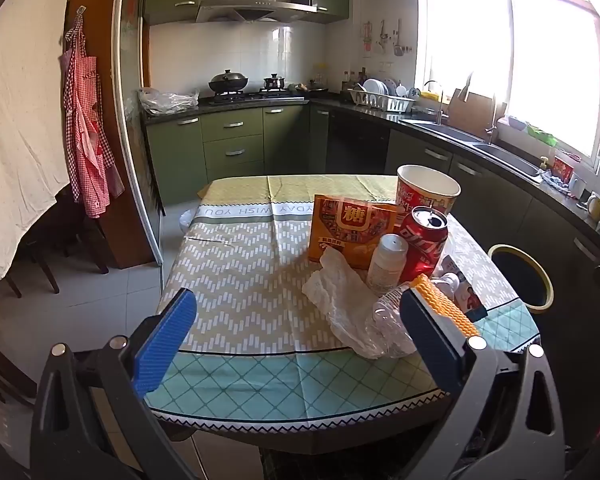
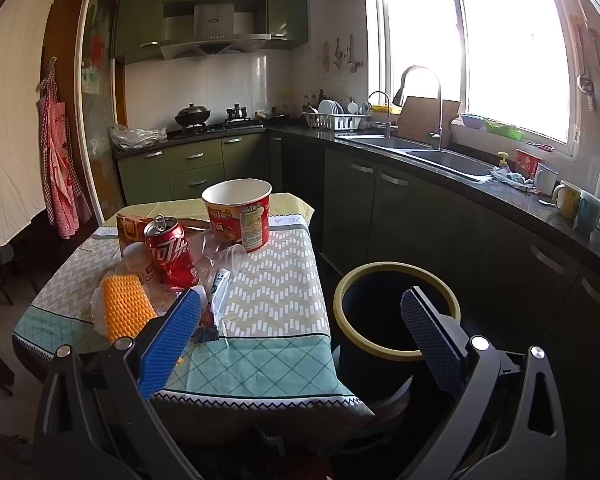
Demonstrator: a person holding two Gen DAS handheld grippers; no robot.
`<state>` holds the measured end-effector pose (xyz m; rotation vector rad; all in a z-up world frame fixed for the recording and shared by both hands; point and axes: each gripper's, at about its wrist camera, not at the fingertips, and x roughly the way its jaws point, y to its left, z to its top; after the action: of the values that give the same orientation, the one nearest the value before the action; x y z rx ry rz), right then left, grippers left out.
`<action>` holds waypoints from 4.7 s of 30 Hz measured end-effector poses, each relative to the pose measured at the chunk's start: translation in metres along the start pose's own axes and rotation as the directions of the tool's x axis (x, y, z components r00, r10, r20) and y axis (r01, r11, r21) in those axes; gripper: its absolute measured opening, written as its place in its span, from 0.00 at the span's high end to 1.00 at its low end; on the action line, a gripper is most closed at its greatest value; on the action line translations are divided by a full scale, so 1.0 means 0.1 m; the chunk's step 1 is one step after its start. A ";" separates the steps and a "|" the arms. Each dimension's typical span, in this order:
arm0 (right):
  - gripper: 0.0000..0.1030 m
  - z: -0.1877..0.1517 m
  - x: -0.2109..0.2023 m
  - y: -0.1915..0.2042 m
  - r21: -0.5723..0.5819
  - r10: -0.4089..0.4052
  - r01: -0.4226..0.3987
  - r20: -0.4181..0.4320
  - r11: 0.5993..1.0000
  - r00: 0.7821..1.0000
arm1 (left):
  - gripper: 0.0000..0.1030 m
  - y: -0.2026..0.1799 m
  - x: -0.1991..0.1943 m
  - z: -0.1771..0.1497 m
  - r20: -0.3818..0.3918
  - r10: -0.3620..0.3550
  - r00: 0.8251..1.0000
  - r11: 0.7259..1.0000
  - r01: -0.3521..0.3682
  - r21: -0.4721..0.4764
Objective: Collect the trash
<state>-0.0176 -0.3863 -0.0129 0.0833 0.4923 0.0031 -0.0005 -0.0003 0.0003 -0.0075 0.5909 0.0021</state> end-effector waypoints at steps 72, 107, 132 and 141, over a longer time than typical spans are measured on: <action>0.04 -0.02 0.06 0.00 0.015 0.007 -0.007 -0.005 1.000 1.000 | 0.06 -0.06 0.04 -0.04 -0.017 -0.016 1.000 0.999 0.017 0.033; 0.04 0.15 0.24 -0.11 0.017 0.107 -0.106 -0.060 0.994 0.992 | 0.06 -0.08 0.27 0.04 -0.083 0.011 0.997 0.998 -0.006 0.065; 0.05 1.64 2.21 0.30 -0.063 0.276 -0.331 -0.416 0.942 0.866 | 0.06 -0.62 1.95 1.30 -0.334 -0.150 0.930 0.960 0.218 0.176; 0.42 1.91 3.26 0.39 -0.017 0.204 -0.259 -0.571 0.966 0.795 | 0.06 -1.15 1.88 1.31 -0.456 -0.203 0.866 0.924 0.324 0.204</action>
<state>0.3602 -0.3553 0.0039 0.0480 1.0799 0.3028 0.2292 -0.1144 0.0052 0.1857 1.0253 -0.3619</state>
